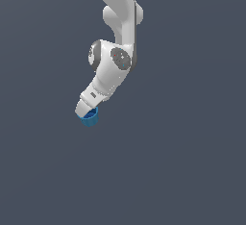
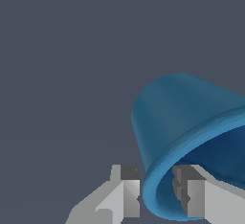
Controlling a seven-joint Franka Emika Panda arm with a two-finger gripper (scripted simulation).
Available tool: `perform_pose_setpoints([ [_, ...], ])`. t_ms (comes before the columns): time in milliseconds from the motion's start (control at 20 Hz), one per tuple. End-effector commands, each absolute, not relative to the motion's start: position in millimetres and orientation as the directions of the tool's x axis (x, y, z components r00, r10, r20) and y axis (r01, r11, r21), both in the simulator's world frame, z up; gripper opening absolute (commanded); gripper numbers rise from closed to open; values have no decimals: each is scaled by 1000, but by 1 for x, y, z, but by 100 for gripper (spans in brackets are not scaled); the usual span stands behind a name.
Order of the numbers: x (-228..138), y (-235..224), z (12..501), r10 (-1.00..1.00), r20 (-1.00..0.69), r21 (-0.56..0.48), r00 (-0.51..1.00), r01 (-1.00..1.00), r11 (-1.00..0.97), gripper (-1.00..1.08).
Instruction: Pick up the object and move it to a goal position.
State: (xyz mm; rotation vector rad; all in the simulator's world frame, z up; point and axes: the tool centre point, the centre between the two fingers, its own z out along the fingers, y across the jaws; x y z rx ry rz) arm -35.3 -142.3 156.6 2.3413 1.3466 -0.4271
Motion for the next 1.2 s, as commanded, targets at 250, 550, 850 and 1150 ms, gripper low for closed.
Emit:
perform_pose_setpoints([
  [250,-80,-175,207,747,-450,194,489,870,-453,-100],
  [550,-108,-195,238,747,-450,194,489,870,-453,-100],
  [850,-124,-209,259,747,-451,194,489,870,-452,-100],
  [1150,-130,-213,266,746,-452,195,489,870,-452,-100],
])
